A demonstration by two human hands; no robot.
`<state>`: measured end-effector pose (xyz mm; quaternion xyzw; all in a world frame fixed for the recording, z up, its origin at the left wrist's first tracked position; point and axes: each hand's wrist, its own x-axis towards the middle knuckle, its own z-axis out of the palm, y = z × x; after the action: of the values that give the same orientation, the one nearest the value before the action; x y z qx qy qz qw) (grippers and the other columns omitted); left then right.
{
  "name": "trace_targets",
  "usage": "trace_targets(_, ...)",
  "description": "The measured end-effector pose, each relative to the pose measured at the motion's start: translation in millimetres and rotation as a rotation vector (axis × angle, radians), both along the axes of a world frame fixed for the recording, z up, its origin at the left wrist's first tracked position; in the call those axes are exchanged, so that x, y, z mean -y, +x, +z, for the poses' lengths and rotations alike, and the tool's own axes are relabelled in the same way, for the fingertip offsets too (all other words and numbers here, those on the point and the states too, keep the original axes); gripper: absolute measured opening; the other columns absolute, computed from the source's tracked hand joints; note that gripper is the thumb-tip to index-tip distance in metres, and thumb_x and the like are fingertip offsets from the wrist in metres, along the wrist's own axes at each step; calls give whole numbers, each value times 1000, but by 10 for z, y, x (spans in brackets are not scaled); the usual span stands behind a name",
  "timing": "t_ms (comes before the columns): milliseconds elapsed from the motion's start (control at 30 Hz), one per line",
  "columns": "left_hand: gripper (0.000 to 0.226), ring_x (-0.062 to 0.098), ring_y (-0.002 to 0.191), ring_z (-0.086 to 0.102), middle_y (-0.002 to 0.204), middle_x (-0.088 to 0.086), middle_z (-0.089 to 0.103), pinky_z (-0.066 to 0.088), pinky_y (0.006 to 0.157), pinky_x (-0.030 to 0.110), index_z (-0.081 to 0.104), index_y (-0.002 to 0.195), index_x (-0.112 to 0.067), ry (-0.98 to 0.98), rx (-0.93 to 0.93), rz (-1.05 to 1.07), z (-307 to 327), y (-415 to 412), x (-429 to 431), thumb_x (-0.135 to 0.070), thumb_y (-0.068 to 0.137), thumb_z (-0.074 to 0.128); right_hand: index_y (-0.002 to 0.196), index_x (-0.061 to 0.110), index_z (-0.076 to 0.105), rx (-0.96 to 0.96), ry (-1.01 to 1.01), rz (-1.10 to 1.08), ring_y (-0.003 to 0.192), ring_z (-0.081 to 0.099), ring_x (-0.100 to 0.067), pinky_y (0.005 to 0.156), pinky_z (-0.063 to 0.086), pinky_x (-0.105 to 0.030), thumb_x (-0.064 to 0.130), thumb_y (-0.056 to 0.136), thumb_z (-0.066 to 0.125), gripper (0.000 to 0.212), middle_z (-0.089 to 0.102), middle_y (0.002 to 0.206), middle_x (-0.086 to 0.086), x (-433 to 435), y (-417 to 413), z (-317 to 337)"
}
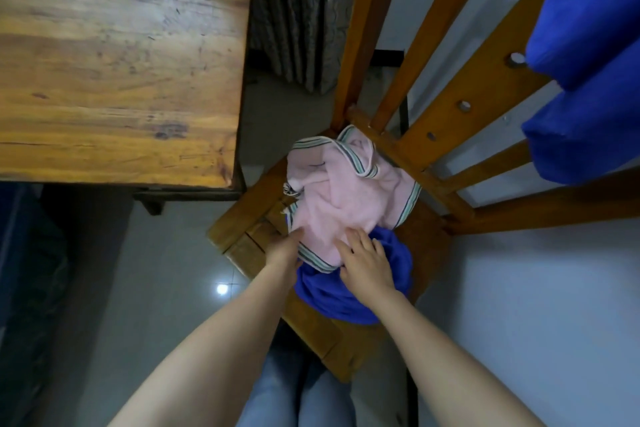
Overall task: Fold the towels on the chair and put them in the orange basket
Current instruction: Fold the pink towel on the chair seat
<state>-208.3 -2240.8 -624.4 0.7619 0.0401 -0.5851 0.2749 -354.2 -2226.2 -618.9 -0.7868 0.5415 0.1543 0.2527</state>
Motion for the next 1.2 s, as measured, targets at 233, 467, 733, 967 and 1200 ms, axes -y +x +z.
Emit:
trace_targets(233,27,27,91,61,101,13,66,52,83,36,62,110,-4,-222,267,-149,440,-42,-91,0,85,54,144,19,26,16,74,-40,142,15,-22,114,16,-42,23,95,45,53,24,152,-1,-160,-2,288)
trace_targets(467,24,24,89,62,89,8,67,46,71,26,66,105,-6,-488,411,-441,1231,41,-332,2,88,53,146,19,26,220,-30,-205,141,21,-15,114,24,-30,23,95,46,54,29,151,1,19,3,1124)
trace_targets(733,25,16,99,58,108,2,64,46,81,24,66,111,-13,-679,573,-834,2231,254,-429,-7,91,52,140,29,37,242,-126,62,139,22,-19,112,23,-35,19,91,51,51,28,150,0,315,253,2205)
trace_targets(967,26,12,94,58,105,1,66,44,75,15,67,110,-18,-817,644,-897,2907,508,-445,-8,90,54,106,15,66,368,-200,21,111,50,-14,89,41,-26,18,95,46,23,61,114,-1,308,396,2940)
trace_targets(1200,26,14,90,60,100,0,66,50,76,25,62,112,-16,-979,759,-846,3623,647,-224,-9,87,58,99,8,66,565,-300,-36,76,58,-15,68,47,-30,8,90,49,19,62,81,-1,586,440,4003)
